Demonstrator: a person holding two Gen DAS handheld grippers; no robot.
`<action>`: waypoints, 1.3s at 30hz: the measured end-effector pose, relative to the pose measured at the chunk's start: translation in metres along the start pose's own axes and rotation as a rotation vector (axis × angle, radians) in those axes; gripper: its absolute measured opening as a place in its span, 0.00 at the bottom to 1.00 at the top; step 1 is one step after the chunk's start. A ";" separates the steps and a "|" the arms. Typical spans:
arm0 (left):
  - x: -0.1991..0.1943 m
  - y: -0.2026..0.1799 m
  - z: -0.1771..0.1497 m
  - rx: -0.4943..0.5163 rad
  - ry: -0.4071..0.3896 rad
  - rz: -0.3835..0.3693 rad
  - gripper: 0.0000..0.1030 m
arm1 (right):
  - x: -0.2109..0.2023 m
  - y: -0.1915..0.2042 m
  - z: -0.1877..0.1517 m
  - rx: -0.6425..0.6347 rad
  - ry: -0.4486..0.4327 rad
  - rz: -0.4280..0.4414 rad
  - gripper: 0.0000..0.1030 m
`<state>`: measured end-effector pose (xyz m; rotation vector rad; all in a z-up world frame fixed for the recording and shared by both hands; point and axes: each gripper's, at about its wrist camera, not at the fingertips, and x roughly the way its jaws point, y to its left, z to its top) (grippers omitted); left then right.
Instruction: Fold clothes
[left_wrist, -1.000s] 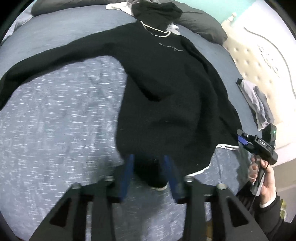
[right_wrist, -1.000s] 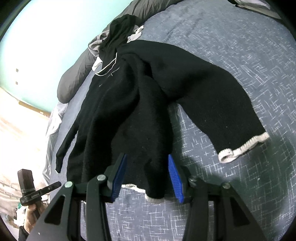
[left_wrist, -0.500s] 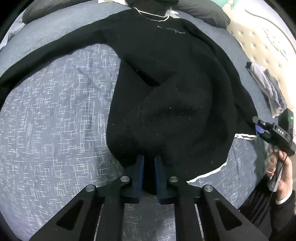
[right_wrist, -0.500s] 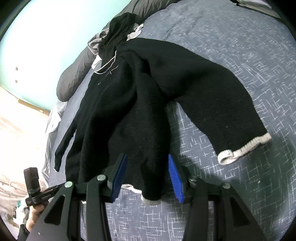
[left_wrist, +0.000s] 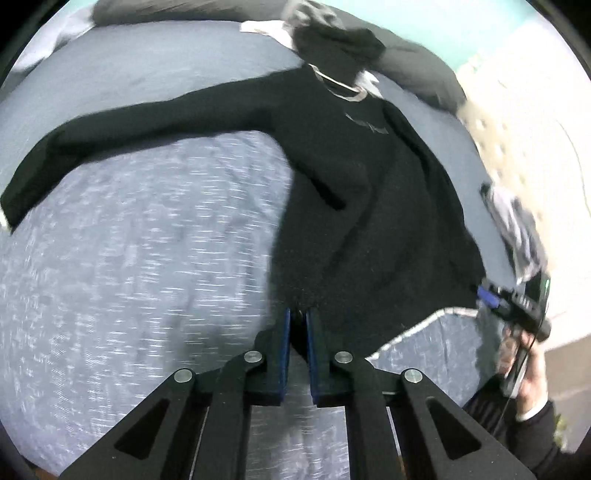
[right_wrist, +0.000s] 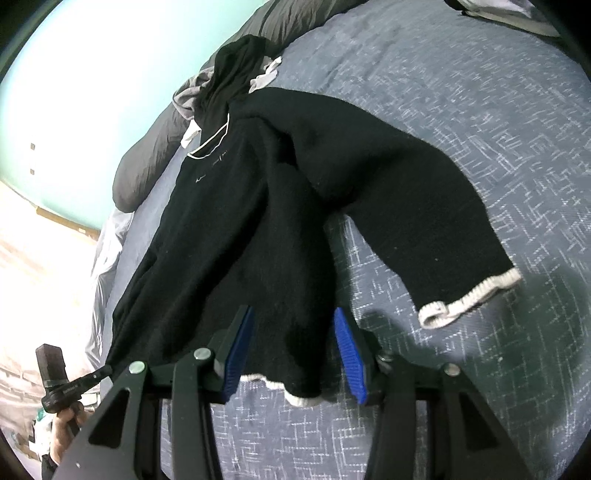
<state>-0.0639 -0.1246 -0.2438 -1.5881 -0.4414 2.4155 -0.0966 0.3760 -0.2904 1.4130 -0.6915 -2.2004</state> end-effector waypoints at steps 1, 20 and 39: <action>-0.001 0.009 0.001 -0.020 -0.001 0.000 0.08 | 0.000 0.002 -0.001 -0.003 0.003 -0.001 0.45; 0.014 0.031 0.002 -0.032 0.056 -0.001 0.08 | 0.030 0.029 -0.012 -0.109 0.147 -0.062 0.20; -0.034 -0.004 0.001 0.033 -0.031 -0.033 0.08 | -0.044 0.102 0.024 -0.413 0.172 -0.091 0.03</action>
